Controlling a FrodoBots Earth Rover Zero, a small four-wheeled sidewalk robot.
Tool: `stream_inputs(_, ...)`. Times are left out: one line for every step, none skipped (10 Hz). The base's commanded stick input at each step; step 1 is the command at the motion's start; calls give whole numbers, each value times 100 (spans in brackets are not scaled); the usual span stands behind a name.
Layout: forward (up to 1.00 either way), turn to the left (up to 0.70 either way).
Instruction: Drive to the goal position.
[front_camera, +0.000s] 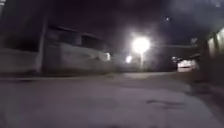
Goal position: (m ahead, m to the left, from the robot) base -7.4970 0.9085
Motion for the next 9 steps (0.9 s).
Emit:
stream_inputs(0, 70)
stream_inputs(0, 70)
stream_inputs(0, 70)
stream_inputs(0, 70)
stream_inputs(0, 70)
stream_inputs(0, 70)
stream_inputs(0, 70)
stream_inputs(0, 70)
stream_inputs(0, 70)
